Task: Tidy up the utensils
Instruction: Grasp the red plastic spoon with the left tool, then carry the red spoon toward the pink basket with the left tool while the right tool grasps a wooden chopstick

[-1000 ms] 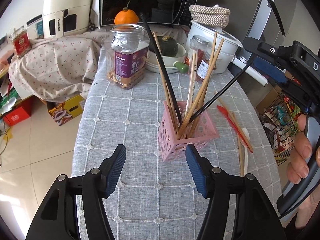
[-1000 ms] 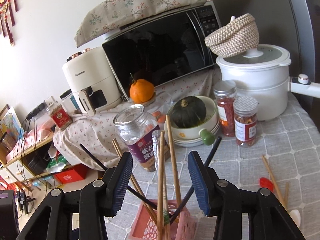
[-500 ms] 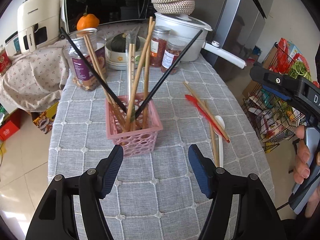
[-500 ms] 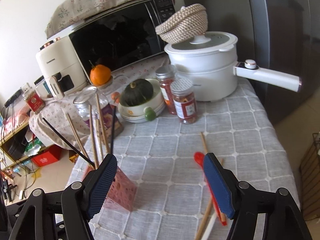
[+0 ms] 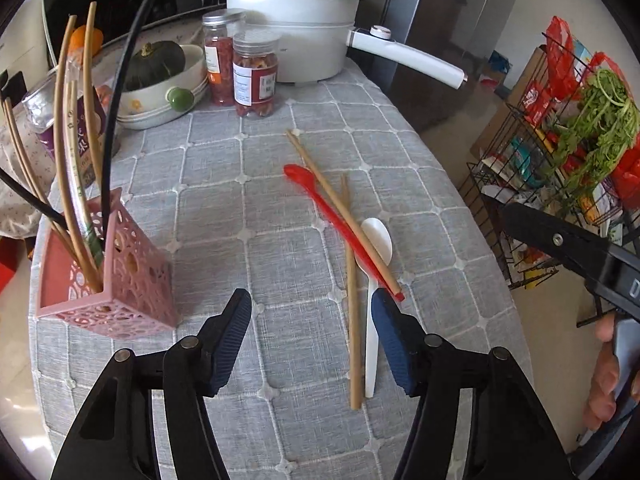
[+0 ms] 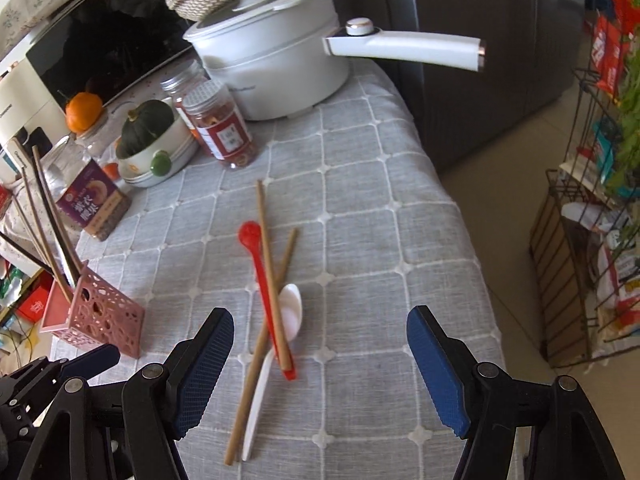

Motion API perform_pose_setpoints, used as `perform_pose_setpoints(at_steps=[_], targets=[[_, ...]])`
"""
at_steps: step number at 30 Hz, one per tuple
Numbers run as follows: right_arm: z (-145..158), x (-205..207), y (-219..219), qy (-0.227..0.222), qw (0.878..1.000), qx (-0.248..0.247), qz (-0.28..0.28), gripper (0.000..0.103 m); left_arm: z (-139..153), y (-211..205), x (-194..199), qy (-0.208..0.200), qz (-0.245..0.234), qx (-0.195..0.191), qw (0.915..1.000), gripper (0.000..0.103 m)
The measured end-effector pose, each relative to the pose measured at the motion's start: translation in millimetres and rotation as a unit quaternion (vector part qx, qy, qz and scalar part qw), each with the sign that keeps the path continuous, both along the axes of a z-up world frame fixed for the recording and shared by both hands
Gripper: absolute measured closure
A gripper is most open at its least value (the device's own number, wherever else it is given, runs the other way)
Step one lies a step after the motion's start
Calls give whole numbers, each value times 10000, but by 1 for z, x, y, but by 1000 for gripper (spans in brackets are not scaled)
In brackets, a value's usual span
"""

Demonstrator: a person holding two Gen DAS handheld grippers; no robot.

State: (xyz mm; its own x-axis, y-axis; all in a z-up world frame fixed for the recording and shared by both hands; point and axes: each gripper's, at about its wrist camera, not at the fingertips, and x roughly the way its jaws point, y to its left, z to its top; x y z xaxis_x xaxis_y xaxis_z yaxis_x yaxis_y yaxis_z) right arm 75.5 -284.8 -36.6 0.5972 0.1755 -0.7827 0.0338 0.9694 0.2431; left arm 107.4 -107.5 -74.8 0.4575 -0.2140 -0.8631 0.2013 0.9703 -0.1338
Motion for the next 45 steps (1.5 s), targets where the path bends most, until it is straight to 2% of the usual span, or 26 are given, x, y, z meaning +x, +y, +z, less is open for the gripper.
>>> perform_pose_setpoints(at_steps=[3,6,14,16,20,24,25,26,29,38,45], targets=[[-6,5,-12,85,9999,62,-80,27,-19,-8,33,98,334,32,9994,65],[-12,10,-19,156,9998,119,-107,27,-32,-10,68,208,652,24,9977,71],[-21,20,-30,255,9993,249,-128,27,-53,-26,123,381,811,176,9958,72],[-23,23,-33,294,9990,283,-169,27,-61,-29,130,519,817,66,9953,73],[-27,27,-37,345,9985,352,-230,27,-71,-34,140,708,885,-30,9936,78],[-28,28,-39,372,9983,366,-257,27,-73,-37,145,660,907,21,9937,82],[-29,29,-39,379,9983,356,-260,27,-74,-39,148,655,916,42,9936,86],[-30,29,-39,391,9983,346,-260,27,-74,-40,148,655,910,45,9937,94],[-31,31,-39,421,9982,324,-264,27,-65,-37,141,510,858,-44,9950,98],[-29,30,-30,407,9986,237,-252,27,-11,-25,81,-209,299,-174,9992,98],[-28,30,-18,470,9982,325,-175,27,46,-1,6,-959,-165,-367,9946,98]])
